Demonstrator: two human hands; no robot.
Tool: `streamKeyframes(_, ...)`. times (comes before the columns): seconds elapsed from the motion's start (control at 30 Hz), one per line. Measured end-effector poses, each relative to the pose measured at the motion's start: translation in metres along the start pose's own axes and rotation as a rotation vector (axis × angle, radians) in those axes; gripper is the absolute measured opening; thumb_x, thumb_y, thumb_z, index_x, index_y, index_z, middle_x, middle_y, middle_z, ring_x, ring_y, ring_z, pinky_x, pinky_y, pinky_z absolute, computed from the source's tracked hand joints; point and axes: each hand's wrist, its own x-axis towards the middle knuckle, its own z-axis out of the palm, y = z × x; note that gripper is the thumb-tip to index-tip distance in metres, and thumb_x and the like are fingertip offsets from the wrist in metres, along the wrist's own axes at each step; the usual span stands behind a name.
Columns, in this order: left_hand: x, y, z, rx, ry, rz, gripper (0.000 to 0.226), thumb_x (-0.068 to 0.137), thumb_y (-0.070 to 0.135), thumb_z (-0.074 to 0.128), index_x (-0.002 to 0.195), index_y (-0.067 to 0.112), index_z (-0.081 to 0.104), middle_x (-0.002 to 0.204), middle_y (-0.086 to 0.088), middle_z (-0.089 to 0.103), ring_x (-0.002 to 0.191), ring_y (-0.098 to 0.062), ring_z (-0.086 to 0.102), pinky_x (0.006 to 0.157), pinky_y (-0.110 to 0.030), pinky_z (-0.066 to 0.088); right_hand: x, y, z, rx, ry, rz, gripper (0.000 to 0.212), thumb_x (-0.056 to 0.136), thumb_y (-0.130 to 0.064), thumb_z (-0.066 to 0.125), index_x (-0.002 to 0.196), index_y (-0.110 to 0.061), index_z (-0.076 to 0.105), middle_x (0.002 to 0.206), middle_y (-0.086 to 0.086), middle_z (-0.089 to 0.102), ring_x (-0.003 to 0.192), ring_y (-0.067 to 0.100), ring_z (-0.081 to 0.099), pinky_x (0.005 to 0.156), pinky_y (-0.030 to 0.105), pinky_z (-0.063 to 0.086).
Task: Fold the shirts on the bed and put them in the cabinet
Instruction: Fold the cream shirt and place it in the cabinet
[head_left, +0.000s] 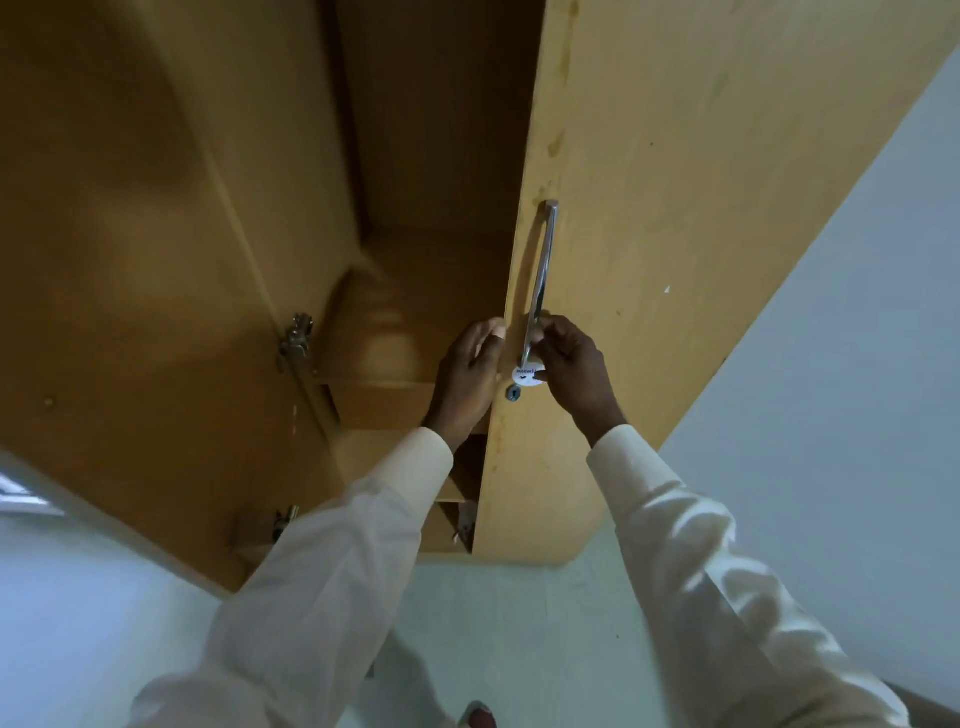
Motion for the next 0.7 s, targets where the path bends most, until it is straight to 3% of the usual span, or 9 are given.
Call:
streamKeyframes(0.1,-0.042,-0.007,-0.019,0.090,-0.041,0.079,0.035,0.100,0.037,0.049,0.130,0.022,0.056,0.131,0.008,0.060,0.123,-0.008,0.055,0.101,-0.041,0.049,-0.030,-0.004,0.003,0.084,0.043,0.099,0.016,0.097,-0.026,0.057,0.112,-0.025,0.063,0.108,0.001,0.071,0.095,0.015,0.070,0.076,0.039,0.056)
streamKeyframes(0.23,-0.135,-0.012,-0.064,0.148,0.008,0.171,0.027,0.099,0.029,0.052,0.122,0.017,0.063,0.119,0.009,0.068,0.113,-0.008,0.063,0.096,-0.043,0.053,-0.096,-0.016,0.032,0.224,0.009,0.189,0.012,0.099,-0.015,0.053,0.100,-0.013,0.065,0.098,0.008,0.072,0.084,0.018,0.068,0.073,0.031,0.051)
streamKeyframes(0.33,-0.204,-0.004,-0.101,0.181,0.137,0.249,0.019,0.099,0.020,0.053,0.110,0.015,0.068,0.093,0.008,0.073,0.086,-0.010,0.071,0.075,-0.032,0.059,-0.142,-0.034,0.066,0.322,-0.072,0.203,0.011,0.099,-0.010,0.054,0.098,-0.008,0.064,0.093,0.008,0.069,0.081,0.018,0.064,0.071,0.027,0.050)
streamKeyframes(0.4,-0.240,0.004,-0.128,0.198,0.255,0.366,0.019,0.097,0.020,0.052,0.098,0.012,0.068,0.072,0.006,0.068,0.064,-0.014,0.066,0.057,-0.029,0.053,-0.167,-0.046,0.092,0.359,-0.129,0.200,0.010,0.097,-0.008,0.056,0.095,-0.009,0.066,0.089,0.007,0.069,0.079,0.016,0.063,0.071,0.027,0.050)
streamKeyframes(0.47,-0.262,0.009,-0.154,0.217,0.399,0.441,0.022,0.095,0.021,0.049,0.087,0.008,0.065,0.066,0.004,0.060,0.058,-0.016,0.059,0.054,-0.028,0.047,-0.186,-0.053,0.117,0.364,-0.190,0.188,0.010,0.096,-0.005,0.058,0.097,-0.005,0.068,0.088,0.006,0.070,0.079,0.017,0.064,0.074,0.032,0.051)
streamKeyframes(0.53,-0.270,0.014,-0.178,0.277,0.563,0.493,0.025,0.096,0.020,0.046,0.085,0.003,0.060,0.074,-0.002,0.057,0.069,-0.019,0.057,0.061,-0.032,0.045,-0.203,-0.060,0.139,0.342,-0.252,0.154,0.012,0.097,-0.006,0.059,0.097,-0.009,0.070,0.089,0.004,0.072,0.081,0.018,0.066,0.076,0.035,0.053)
streamKeyframes(0.6,-0.266,0.018,-0.197,0.355,0.686,0.507,0.022,0.098,0.018,0.045,0.098,0.000,0.058,0.094,-0.010,0.058,0.090,-0.022,0.057,0.076,-0.035,0.047,-0.217,-0.069,0.154,0.324,-0.304,0.093,0.012,0.096,-0.011,0.062,0.094,-0.017,0.072,0.088,0.004,0.072,0.082,0.020,0.067,0.077,0.039,0.054)
streamKeyframes(0.63,-0.261,0.022,-0.205,0.362,0.714,0.459,0.024,0.099,0.020,0.045,0.111,0.001,0.057,0.109,-0.011,0.057,0.104,-0.018,0.056,0.086,-0.031,0.047,-0.224,-0.077,0.161,0.322,-0.323,0.060,0.010,0.094,-0.015,0.064,0.091,-0.020,0.072,0.086,0.003,0.071,0.082,0.021,0.066,0.077,0.039,0.053)
streamKeyframes(0.7,-0.249,0.030,-0.213,0.258,0.680,0.306,0.035,0.102,0.032,0.041,0.132,0.017,0.050,0.130,0.004,0.053,0.120,0.000,0.048,0.097,-0.021,0.042,-0.235,-0.091,0.169,0.325,-0.344,0.005,0.005,0.088,-0.025,0.068,0.086,-0.026,0.072,0.084,0.001,0.070,0.084,0.025,0.066,0.079,0.041,0.054)
